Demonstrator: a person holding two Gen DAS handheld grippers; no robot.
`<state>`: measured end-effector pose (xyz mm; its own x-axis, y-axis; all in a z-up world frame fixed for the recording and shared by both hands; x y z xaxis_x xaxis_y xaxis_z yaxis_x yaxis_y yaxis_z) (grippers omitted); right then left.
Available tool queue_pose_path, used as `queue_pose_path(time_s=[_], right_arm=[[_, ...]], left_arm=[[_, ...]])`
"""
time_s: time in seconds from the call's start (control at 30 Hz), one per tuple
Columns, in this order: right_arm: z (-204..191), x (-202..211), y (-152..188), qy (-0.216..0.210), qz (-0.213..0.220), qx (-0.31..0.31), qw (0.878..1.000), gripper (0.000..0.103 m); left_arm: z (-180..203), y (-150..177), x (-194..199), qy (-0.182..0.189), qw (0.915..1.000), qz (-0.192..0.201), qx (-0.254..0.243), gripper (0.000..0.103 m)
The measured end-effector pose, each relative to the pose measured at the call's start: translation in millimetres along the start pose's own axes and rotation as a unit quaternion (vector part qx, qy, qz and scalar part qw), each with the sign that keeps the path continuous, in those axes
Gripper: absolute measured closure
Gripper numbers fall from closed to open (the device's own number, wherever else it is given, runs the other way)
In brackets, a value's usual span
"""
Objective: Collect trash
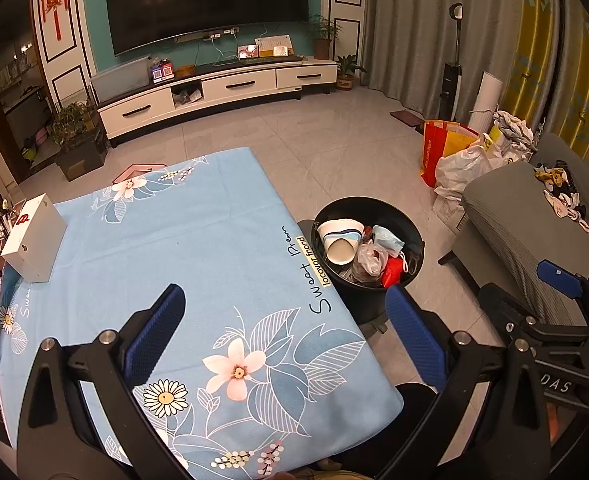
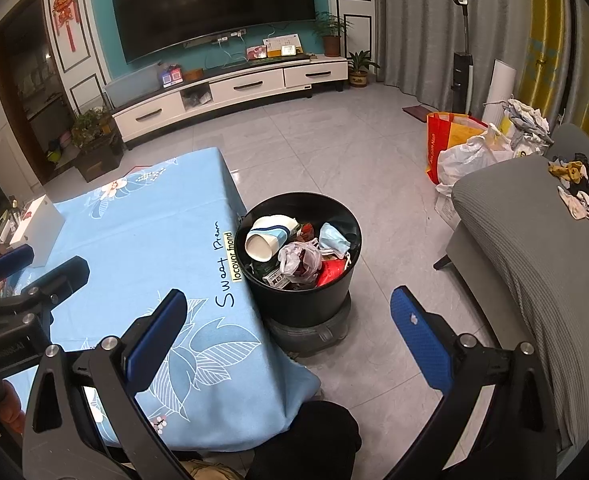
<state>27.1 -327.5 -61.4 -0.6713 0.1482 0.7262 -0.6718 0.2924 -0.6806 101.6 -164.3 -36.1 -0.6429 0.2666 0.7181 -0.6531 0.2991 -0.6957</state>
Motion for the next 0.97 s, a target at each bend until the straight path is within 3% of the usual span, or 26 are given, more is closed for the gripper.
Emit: queue_pose_path(time_s=[0.97], right_arm=[[0.4,-0.7,2.3,-0.001,0.001,0.002,1.0,0.003]], left_arm=[[-4.9,-0.7,-1.7,-0.004,1.0,0.002,0.009,0.003]])
Point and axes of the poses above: each gripper's, at about its wrist camera, not at the fingertips, and x roughly against the way its jaws point, z to its right, y to its underside, the point moved 9 cm from there along -x, roughly the way its jaws point, and after that the axes turned 1 degree about z, right-handed, at the moved point
